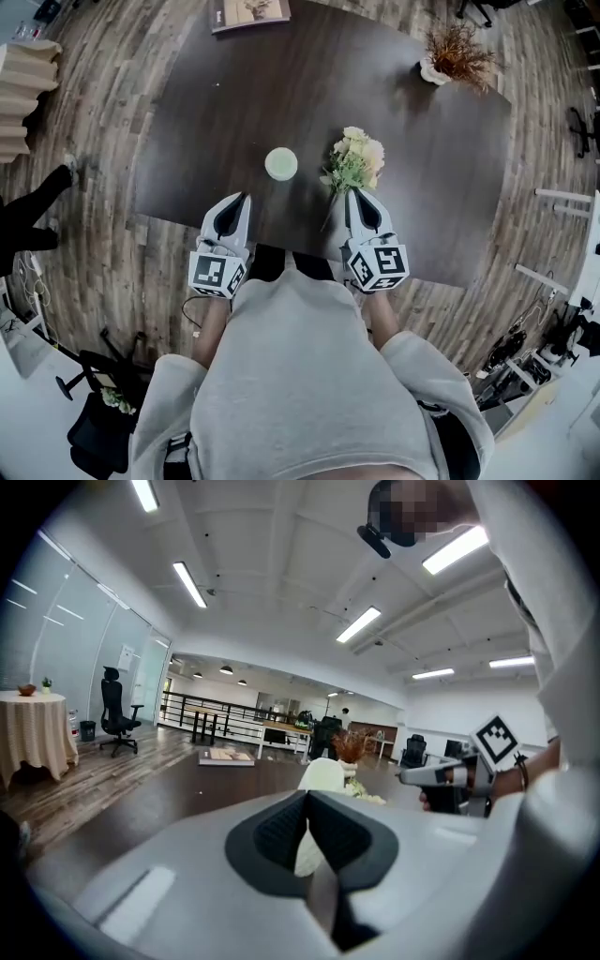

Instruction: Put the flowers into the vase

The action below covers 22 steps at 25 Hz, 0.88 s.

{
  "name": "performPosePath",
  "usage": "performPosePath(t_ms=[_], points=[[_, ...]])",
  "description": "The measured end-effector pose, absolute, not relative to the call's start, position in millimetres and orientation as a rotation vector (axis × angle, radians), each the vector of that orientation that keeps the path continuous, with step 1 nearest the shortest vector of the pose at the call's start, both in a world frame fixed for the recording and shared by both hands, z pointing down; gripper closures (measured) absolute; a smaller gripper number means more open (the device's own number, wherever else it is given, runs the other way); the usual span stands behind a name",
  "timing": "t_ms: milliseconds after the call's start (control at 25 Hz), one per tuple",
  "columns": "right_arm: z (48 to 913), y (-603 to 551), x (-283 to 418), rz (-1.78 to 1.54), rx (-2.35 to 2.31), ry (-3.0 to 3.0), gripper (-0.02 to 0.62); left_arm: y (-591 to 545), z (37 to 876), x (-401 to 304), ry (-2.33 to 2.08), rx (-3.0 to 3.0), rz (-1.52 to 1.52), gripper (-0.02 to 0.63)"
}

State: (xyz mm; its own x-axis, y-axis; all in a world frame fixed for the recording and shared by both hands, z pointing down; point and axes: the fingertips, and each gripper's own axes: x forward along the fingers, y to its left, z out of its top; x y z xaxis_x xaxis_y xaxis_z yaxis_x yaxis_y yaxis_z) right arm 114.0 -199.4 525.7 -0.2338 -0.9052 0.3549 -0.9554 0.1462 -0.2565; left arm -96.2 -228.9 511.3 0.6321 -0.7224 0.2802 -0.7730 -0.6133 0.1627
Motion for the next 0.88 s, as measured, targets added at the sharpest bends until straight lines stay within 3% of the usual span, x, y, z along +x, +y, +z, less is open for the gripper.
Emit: performPosePath(t_ms=[640, 680, 720, 760, 880], points=[[625.3, -160.5, 116.7, 0.897, 1.737, -2.059, 0.593, -216.5, 559.7, -91.5, -1.154, 2.515, 0.331, 0.596], [632.1, -159.6, 114.8, 0.945, 1.718, -2.058, 0.528, -217.7, 559.5, -91.4, -1.155, 2.516, 0.331, 0.597], [639.3, -158.5, 112.7, 1.001, 1.699, -2.056, 0.404, -218.4, 559.3, -91.4, -1.155, 2.516, 0.330, 0.597], [646.5, -157.1, 111.7, 1.057, 1.688, -2.046, 0.361, -218.6, 559.3, -91.3, -1.154, 2.515, 0.330, 0.596], [665.2, -154.7, 115.6, 1.146, 1.692, -1.979, 0.324, -219.1, 560.7, -90.6, -1.149, 2.511, 0.332, 0.596]])
